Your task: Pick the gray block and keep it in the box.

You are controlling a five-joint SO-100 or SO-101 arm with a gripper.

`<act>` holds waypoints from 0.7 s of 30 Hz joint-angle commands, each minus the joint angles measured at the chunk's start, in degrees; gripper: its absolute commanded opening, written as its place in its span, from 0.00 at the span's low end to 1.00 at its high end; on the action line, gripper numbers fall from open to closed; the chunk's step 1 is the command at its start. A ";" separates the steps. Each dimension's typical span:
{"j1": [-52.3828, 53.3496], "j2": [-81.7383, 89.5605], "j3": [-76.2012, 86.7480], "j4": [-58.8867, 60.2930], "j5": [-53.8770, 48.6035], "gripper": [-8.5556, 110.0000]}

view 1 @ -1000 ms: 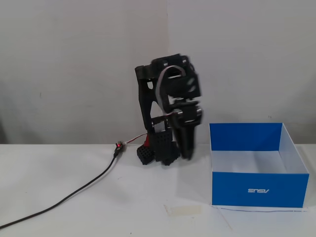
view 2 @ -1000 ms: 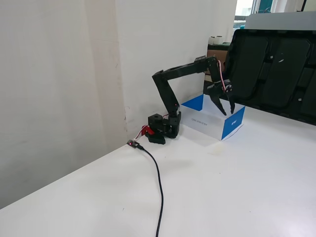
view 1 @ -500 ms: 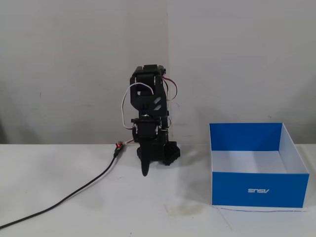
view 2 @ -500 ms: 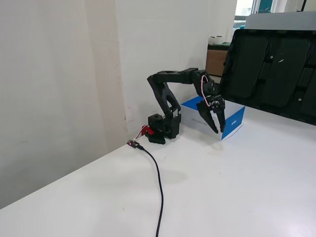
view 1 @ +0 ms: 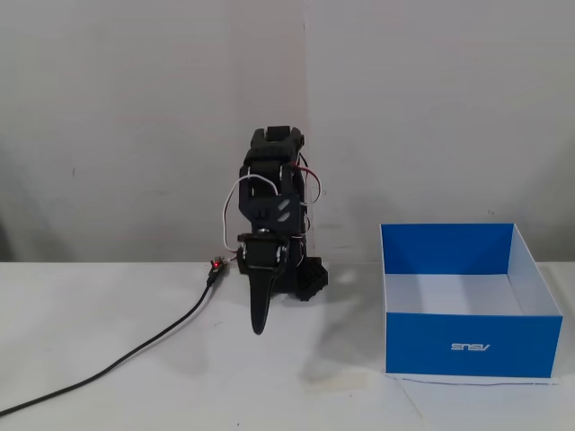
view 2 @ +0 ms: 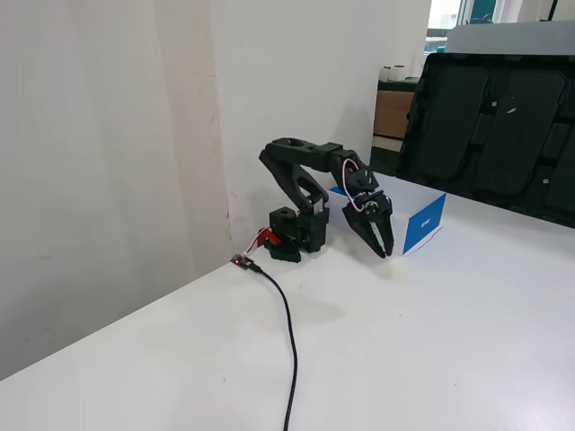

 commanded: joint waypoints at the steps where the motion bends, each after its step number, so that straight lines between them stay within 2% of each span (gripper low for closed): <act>1: 0.44 3.87 3.08 -2.29 1.23 0.07; 13: -0.26 21.53 16.26 -1.76 1.49 0.07; 21: -0.18 37.09 24.35 3.43 1.49 0.07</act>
